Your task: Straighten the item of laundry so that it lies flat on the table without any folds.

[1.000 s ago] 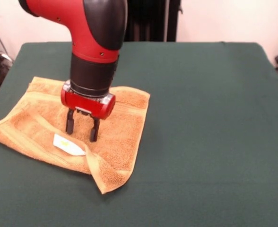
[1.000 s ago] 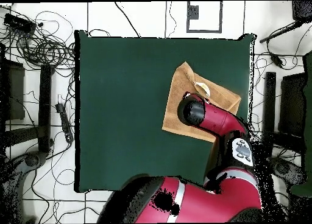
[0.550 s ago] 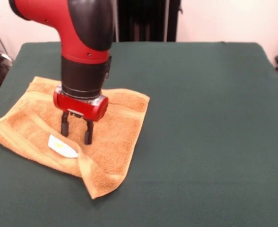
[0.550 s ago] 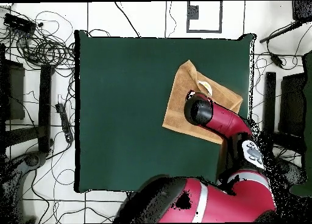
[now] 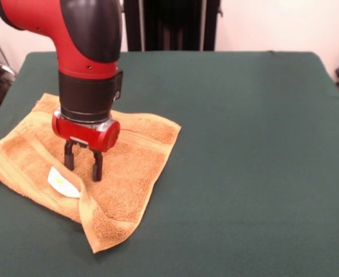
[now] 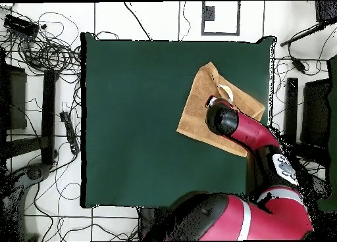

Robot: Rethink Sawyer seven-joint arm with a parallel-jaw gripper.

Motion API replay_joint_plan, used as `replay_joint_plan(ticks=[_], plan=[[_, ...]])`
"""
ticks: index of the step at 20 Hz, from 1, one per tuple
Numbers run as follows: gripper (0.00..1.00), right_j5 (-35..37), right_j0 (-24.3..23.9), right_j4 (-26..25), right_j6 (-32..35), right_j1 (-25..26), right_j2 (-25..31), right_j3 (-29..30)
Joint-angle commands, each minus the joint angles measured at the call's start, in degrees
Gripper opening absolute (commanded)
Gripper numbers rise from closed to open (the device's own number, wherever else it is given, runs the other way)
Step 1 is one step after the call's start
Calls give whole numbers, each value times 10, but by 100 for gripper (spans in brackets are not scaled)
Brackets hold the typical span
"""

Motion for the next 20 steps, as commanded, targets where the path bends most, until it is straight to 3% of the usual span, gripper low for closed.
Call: replay_joint_plan(ticks=[1,14,20], plan=[[100,-7,-10,-29,55,72,36,25],[100,85,7,-27,32,19,13,23],[100,101,-3,-27,18,33,17,-10]])
